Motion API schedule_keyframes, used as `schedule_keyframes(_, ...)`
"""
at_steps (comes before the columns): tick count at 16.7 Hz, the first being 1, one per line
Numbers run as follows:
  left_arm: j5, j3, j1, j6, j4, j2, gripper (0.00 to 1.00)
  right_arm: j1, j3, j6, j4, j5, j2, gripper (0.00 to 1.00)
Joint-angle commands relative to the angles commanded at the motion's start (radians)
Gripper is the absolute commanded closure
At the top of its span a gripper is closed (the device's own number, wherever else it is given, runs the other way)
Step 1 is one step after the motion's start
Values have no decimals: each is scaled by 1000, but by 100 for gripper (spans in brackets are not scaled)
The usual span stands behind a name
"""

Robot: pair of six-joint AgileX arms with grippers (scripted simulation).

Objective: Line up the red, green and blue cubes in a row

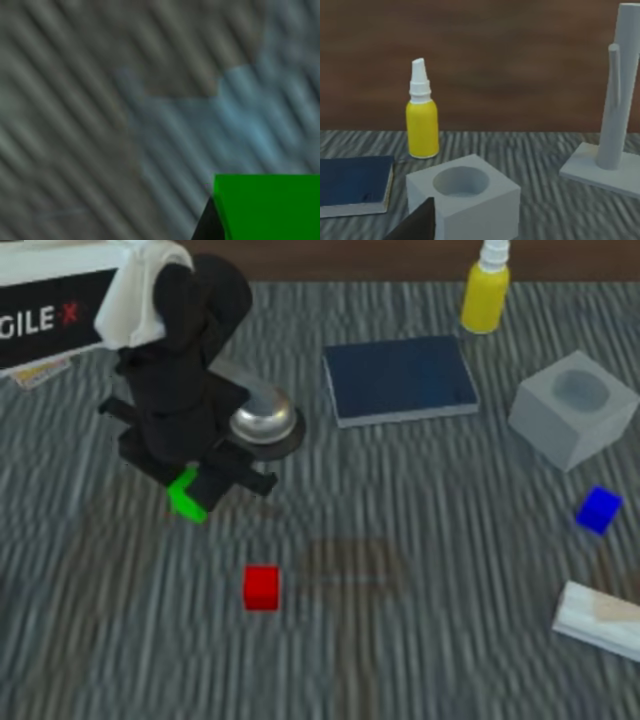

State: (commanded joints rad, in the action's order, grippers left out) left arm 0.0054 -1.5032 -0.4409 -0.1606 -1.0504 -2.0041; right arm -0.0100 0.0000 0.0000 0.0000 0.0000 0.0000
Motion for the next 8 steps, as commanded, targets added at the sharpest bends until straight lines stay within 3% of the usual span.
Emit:
schedule_keyframes(3,-2,-55,-62,155,-30,-33,100,0,0,0,0,0,0,0)
schedule_keyframes(8,-7,-164,-200,534,-91,-92,100,0,0,0,0,0,0,0)
